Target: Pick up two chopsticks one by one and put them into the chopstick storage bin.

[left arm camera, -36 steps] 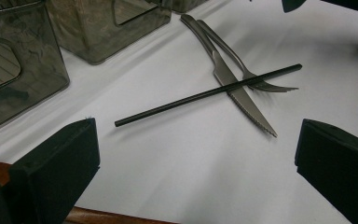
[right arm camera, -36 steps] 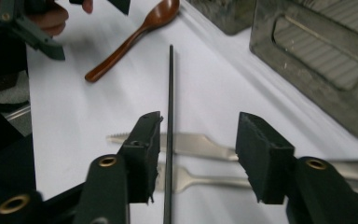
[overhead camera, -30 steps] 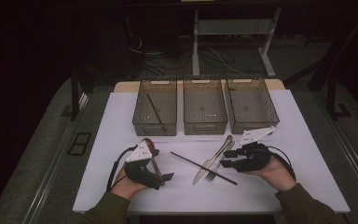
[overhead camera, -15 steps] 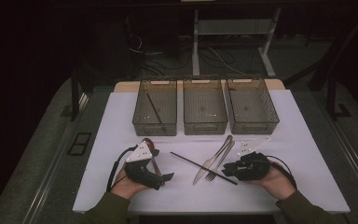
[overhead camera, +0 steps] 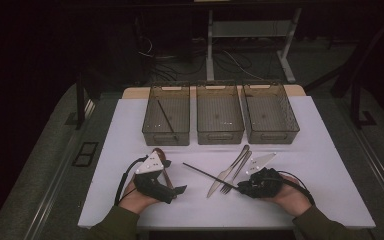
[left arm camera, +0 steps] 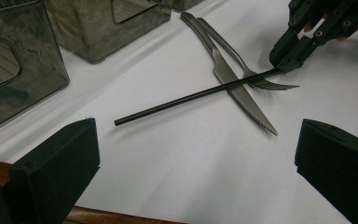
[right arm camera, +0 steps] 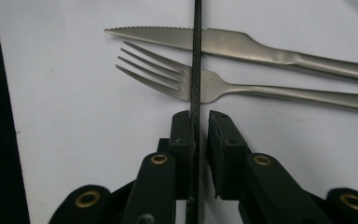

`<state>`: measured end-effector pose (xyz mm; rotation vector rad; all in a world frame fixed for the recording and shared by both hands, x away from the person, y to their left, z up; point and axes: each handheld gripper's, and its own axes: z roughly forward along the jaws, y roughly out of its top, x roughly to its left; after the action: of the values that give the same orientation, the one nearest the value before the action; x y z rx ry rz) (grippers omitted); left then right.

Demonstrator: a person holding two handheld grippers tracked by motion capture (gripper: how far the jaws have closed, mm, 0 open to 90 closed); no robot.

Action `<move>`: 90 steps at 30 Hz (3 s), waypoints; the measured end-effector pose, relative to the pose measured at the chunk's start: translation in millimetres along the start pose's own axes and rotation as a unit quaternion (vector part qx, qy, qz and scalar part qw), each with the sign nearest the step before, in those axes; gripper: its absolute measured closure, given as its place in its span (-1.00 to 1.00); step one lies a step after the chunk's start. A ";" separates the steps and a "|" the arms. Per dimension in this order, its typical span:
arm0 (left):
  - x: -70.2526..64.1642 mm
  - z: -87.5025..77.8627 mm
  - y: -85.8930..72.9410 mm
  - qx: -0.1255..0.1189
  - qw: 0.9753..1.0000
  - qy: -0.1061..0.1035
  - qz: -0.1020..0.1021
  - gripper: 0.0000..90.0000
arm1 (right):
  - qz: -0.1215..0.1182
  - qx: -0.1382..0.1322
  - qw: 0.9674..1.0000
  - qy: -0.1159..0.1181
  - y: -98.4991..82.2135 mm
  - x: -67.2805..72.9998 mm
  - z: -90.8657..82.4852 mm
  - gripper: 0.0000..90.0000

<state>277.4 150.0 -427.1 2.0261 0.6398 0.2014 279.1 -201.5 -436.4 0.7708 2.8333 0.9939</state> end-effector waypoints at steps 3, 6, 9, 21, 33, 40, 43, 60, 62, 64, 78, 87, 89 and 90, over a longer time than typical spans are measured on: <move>0.0 0.0 0.0 0.000 1.000 0.000 0.001 -1.00 | -0.013 0.010 1.000 -0.009 -1.3 1.0 1.5 0.83; 0.0 0.1 0.0 0.000 1.000 0.000 0.001 -1.00 | -0.019 0.010 1.000 -0.014 -1.5 3.3 1.8 0.85; -0.2 0.3 0.0 0.000 1.000 -0.001 0.002 -1.00 | -0.016 0.011 1.000 -0.017 -1.6 3.8 2.0 0.89; 0.0 0.0 0.0 0.000 1.000 -0.001 0.003 -1.00 | 0.013 -0.011 1.000 -0.007 -1.5 -4.7 -7.0 0.90; 0.4 -0.3 -0.1 -0.001 1.000 0.001 0.001 -1.00 | 0.041 -0.060 0.997 0.002 -1.8 -13.0 -23.8 0.90; 1.1 -0.5 -0.2 0.000 1.000 0.001 0.002 -1.00 | 0.047 -0.093 0.995 0.004 -0.6 -16.1 -36.1 0.90; 1.5 -0.6 -0.3 0.002 1.000 0.002 0.004 -1.00 | 0.048 -0.107 0.993 0.003 -0.1 -17.4 -41.2 0.90; 5.8 0.1 -3.2 0.002 1.000 0.005 0.002 -1.00 | 0.060 -0.152 0.987 -0.007 6.6 -23.1 -62.6 0.90; 6.0 -0.1 -3.6 0.002 1.000 0.004 0.001 -1.00 | 0.061 -0.153 0.986 -0.008 8.7 -23.8 -63.9 0.90; 5.9 -0.5 -3.5 0.001 1.000 0.004 0.001 -1.00 | 0.061 -0.157 0.986 -0.009 11.2 -24.7 -64.7 0.90; 4.7 -0.2 -3.2 0.001 1.000 0.003 0.003 -1.00 | 0.071 -0.170 0.982 -0.032 32.9 -34.9 -64.4 0.90; 4.2 0.1 -3.0 0.000 1.000 0.002 0.006 -1.00 | 0.076 -0.175 0.981 -0.041 53.9 -41.1 -56.9 0.90; 4.2 0.0 -2.9 0.000 1.000 0.002 0.006 -1.00 | 0.078 -0.178 0.980 -0.042 58.1 -42.6 -54.7 0.90; 4.2 -0.1 -2.9 0.000 1.000 0.002 0.006 -1.00 | 0.080 -0.177 0.980 -0.041 60.3 -42.9 -54.0 0.90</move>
<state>279.9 153.3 -430.0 2.0299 0.6307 0.2126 332.6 -212.2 -362.9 0.9790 2.4521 1.3999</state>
